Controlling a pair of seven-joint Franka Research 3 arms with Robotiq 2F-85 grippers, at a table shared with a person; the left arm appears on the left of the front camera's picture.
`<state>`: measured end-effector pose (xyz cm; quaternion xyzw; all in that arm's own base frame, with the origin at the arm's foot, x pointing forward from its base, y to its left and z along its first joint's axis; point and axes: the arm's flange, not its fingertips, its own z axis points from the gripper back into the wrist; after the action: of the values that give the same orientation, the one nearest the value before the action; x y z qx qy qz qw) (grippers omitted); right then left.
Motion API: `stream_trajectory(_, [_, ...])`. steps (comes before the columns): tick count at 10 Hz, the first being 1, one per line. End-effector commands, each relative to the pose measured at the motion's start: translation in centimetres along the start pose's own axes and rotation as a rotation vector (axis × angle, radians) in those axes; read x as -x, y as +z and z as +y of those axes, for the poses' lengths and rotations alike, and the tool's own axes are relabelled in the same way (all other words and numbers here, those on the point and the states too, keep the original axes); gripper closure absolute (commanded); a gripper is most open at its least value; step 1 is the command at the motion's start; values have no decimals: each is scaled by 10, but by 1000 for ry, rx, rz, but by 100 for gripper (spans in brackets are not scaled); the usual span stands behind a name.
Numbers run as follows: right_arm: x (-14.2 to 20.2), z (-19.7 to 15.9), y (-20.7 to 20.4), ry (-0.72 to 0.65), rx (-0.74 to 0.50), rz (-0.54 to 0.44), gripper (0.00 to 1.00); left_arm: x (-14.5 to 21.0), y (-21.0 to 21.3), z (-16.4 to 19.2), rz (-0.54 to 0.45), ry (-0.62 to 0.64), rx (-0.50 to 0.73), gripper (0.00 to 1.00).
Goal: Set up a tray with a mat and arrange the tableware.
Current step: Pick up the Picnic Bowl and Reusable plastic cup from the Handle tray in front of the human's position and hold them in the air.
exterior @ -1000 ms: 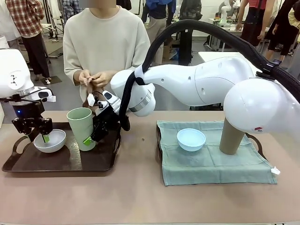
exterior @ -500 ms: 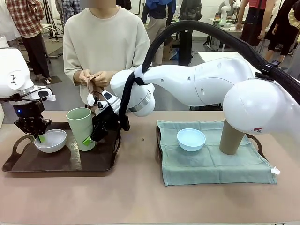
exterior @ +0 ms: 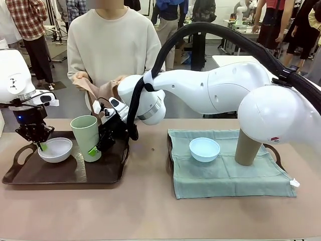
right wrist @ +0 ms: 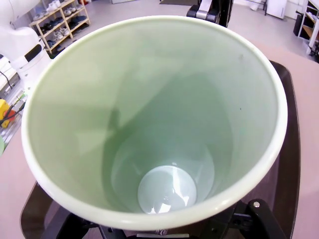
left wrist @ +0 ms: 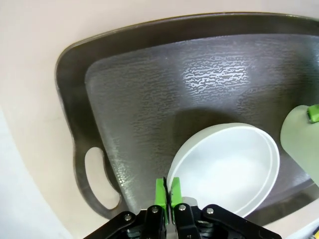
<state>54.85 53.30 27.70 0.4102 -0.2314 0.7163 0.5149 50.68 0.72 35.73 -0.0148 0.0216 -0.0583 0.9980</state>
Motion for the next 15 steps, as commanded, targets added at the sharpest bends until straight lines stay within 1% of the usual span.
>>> stream_trajectory(1, [-18, -1, 13, -17, -28, -45, 100, 8, 12, -5, 56, 56, 2, 100])
stream_trajectory(2, [-38, 19, 34, -9, -38, -73, 100, 16, 30, -8, 63, 61, 38, 100])
stream_trajectory(3, [-58, 40, 53, -8, -23, -64, 100, 26, 51, -10, 43, 69, 72, 100])
stream_trajectory(4, [-76, 57, 66, 6, -1, -49, 100, 36, 78, -13, -11, 91, 75, 100])
stream_trajectory(5, [-93, 77, 78, 5, 21, -19, 100, 52, 108, -20, -81, 101, 59, 100])
stream_trajectory(7, [-125, 107, 99, 1, 77, 20, 100, 77, 161, -26, -186, 107, 28, 100])
stream_trajectory(9, [-157, 140, 115, 18, 122, 45, 100, 103, 194, -27, -247, 141, 12, 100])
stream_trajectory(10, [-169, 150, 118, 27, 137, 49, 100, 110, 204, -27, -250, 172, 4, 100])
stream_trajectory(11, [-171, 152, 119, 35, 126, 54, 100, 113, 205, -26, -248, 189, 0, 100])
stream_trajectory(12, [-174, 130, 117, 45, 102, 43, 100, 103, 212, -25, -261, 125, 34, 100])
stream_trajectory(15, [-174, 130, 117, 45, 102, 43, 100, 103, 212, -25, -261, 125, 34, 100])
